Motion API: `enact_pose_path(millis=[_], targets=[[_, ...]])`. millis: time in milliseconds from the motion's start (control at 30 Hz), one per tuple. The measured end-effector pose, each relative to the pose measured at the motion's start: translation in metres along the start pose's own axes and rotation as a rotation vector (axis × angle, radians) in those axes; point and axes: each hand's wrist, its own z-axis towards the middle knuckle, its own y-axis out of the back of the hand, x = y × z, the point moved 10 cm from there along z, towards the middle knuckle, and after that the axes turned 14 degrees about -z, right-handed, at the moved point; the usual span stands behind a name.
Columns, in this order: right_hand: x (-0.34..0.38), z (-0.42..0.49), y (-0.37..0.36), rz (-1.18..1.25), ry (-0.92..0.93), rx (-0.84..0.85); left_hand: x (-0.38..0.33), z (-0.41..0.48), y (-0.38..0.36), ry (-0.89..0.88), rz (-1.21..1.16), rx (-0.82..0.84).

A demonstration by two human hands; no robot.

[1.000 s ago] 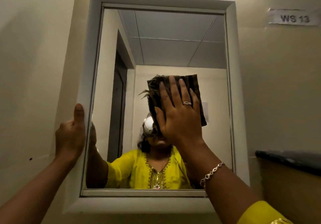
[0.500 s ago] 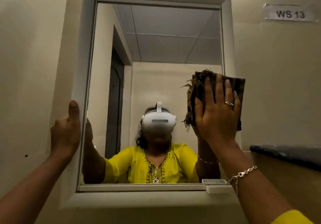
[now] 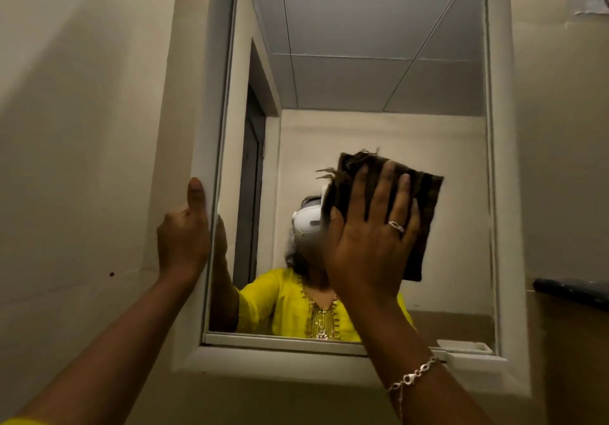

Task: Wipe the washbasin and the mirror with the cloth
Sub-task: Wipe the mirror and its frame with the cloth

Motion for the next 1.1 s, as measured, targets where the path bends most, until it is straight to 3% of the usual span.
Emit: enact_pose_path(millis=[433,600,800,1100], targets=[[0.132,-0.012,0.014,0.111,0.263,0.013,-0.004,-0.004,0.002,0.061,-0.095,-0.010],[0.149,-0.018,0.011,0.104,0.485,0.013,0.002,-0.002,0.000,0.065,-0.177,0.022],[0.131,-0.032,0.010,0.071,0.735,-0.046,-0.002,-0.005,0.004,0.080,-0.171,-0.011],[0.032,-0.026,0.008,0.026,0.656,-0.066,-0.005,-0.006,0.006,0.051,-0.051,-0.036]])
